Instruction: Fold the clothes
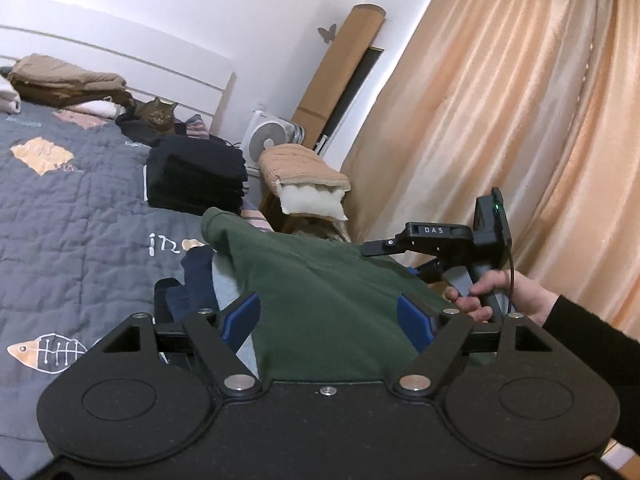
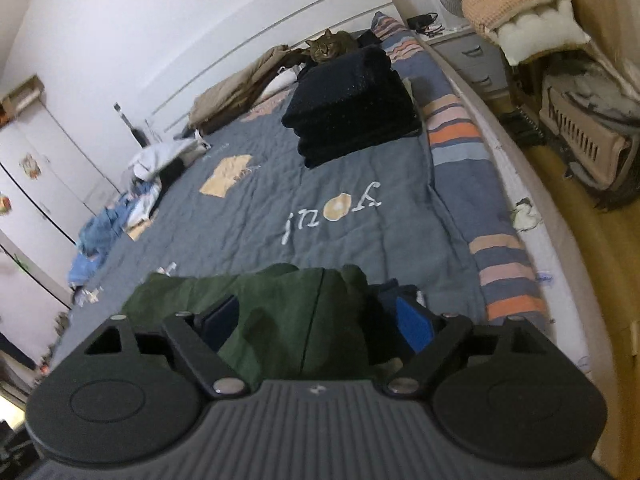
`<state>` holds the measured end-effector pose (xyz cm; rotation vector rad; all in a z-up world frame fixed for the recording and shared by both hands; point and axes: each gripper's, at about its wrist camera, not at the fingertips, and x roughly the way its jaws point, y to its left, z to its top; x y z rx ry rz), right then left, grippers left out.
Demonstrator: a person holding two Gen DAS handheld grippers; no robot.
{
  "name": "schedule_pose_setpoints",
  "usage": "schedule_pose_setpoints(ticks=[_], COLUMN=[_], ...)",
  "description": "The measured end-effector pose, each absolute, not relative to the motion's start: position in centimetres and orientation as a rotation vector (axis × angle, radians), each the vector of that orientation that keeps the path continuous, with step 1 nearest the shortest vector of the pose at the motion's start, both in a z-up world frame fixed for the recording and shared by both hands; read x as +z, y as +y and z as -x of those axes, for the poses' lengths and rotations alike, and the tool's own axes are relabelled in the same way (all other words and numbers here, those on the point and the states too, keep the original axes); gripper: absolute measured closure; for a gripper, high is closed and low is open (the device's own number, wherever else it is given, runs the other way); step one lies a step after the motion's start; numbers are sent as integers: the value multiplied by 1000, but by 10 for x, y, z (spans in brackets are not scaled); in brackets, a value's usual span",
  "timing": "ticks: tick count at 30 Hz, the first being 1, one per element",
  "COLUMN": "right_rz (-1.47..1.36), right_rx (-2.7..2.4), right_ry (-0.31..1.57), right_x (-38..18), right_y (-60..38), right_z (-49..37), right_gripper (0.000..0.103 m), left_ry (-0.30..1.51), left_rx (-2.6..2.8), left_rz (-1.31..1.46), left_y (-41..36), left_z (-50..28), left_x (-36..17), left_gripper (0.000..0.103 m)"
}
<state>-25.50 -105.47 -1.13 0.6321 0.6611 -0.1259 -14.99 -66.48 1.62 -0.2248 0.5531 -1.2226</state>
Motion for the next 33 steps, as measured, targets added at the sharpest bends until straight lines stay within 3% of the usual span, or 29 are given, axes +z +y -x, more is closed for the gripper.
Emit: schedule_pose_setpoints(ticks=[2, 4, 7, 8, 14, 17, 23, 28, 33], right_rz=[-618, -607, -576, -558, -484, -478, -482, -510, -529], right_rx=[-132, -134, -145, -144, -156, -160, -223, -292, -174], right_ry=[673, 670, 618, 591, 405, 440, 591, 477, 427], right_x=[-12, -10, -2, 2, 30, 25, -1, 28, 57], right_y=[-1053, -1051, -1045, -1043, -1035, -1042, -1049, -1053, -1028], right_z=[252, 251, 254, 257, 278, 269, 245, 281, 329], right_gripper=[31, 66, 90, 92, 94, 94, 86, 68, 63], left_ry=[560, 562, 564, 560, 549, 551, 553, 557, 549], left_rx=[-1217, -1210, -1214, -1217, -1226, -1227, -1227, -1230, -1242], left_rz=[221, 207, 195, 191, 198, 194, 193, 195, 200], left_y=[-665, -666, -666, -666, -662, -662, -663, -663, -663], left_z=[149, 150, 153, 154, 157, 157, 156, 156, 160], left_x=[15, 14, 14, 15, 17, 16, 17, 19, 22], left_gripper=[29, 29, 29, 28, 28, 28, 27, 25, 24])
